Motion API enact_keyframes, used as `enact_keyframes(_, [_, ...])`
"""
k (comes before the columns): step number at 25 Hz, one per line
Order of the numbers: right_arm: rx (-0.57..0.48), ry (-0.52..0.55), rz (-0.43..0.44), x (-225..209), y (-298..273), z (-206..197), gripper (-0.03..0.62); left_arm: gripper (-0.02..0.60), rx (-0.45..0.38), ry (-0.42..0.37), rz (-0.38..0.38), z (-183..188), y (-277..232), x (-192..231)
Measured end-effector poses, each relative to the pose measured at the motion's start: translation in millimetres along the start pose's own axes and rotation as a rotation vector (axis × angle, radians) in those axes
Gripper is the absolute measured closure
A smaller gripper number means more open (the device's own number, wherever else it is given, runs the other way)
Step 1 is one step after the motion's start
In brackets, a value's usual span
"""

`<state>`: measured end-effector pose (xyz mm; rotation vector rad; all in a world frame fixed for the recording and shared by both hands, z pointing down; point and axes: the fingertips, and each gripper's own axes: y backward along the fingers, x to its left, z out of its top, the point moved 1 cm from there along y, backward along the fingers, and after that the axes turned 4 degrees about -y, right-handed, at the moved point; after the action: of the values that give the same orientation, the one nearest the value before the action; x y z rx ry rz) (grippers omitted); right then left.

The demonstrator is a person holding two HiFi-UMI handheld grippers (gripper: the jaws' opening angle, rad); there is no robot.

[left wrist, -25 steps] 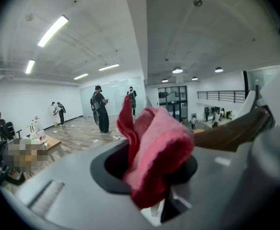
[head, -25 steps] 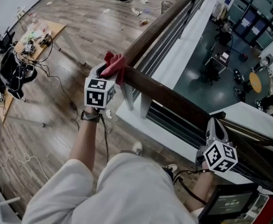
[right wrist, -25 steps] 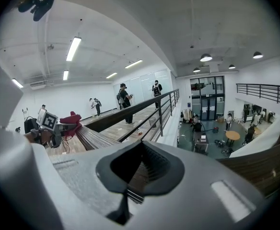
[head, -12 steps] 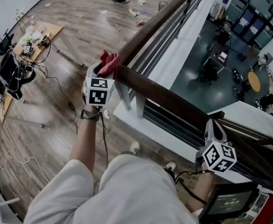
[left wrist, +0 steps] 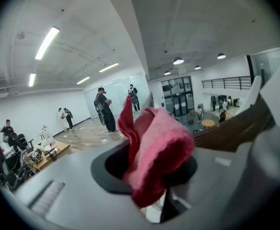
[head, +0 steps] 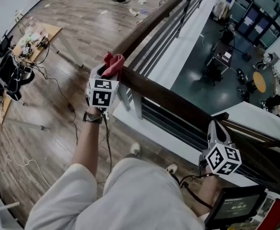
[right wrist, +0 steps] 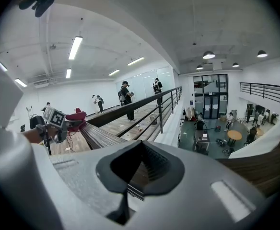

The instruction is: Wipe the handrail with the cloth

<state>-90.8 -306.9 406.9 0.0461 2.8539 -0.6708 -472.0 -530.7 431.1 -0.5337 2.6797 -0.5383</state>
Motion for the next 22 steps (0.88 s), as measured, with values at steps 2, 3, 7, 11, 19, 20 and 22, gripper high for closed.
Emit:
enact_keyframes(2, [0.0,-0.002,0.005,-3,2,-1,0.591,0.433,0.005,0.003,-0.006,1,1,-6])
enact_keyframes(3, [-0.001,-0.003,0.006,-4,3,-1,0.591,0.433,0.008,0.001,-0.01,2,2,-10])
enact_keyframes(7, [-0.001,-0.005,0.008,-9,6,1,0.591,0.433,0.014,-0.002,-0.029,7,4,-27])
enact_keyframes(11, [0.0,-0.007,0.007,-16,10,3,0.591,0.433,0.022,0.0,-0.044,10,6,-40])
enact_keyframes(19, [0.008,-0.005,0.007,-27,13,2,0.591,0.433,0.022,0.001,-0.071,15,8,-62])
enact_keyframes(20, [0.009,-0.006,0.008,-28,14,2,0.591,0.433,0.02,0.002,-0.073,16,9,-65])
enact_keyframes(22, [0.01,-0.009,0.009,-29,15,2,0.591,0.433,0.015,0.002,-0.074,18,10,-71])
